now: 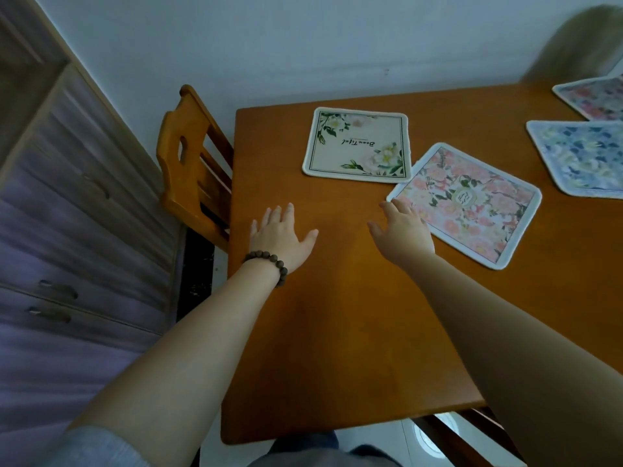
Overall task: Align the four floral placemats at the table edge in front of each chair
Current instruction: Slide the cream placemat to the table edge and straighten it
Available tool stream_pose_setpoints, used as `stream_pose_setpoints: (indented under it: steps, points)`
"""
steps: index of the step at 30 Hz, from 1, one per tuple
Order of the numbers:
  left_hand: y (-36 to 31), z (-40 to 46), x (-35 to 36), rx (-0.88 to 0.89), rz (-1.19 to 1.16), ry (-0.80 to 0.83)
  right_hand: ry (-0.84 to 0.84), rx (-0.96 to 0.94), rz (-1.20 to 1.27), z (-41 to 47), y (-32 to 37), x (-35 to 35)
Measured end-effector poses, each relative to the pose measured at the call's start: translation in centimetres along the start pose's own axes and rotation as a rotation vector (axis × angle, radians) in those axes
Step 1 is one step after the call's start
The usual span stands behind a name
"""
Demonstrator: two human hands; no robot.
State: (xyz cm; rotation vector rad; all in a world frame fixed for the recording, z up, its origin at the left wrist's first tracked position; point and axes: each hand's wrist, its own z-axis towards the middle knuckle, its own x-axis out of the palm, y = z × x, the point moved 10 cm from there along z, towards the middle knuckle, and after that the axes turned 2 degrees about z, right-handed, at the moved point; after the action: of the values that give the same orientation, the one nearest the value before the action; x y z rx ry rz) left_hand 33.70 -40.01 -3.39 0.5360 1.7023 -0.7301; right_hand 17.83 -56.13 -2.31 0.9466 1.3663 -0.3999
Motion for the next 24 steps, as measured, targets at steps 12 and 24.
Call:
stream_pose_setpoints:
  steps: [12,24]
  points:
    - [-0.1,8.2,0.5,0.009,-0.052,-0.005,0.031,0.048,0.022,7.9,-1.5,0.9]
    - [-0.6,22.4,4.7,-0.009,-0.104,0.02,0.065,0.217,0.101,21.7,-9.7,4.7]
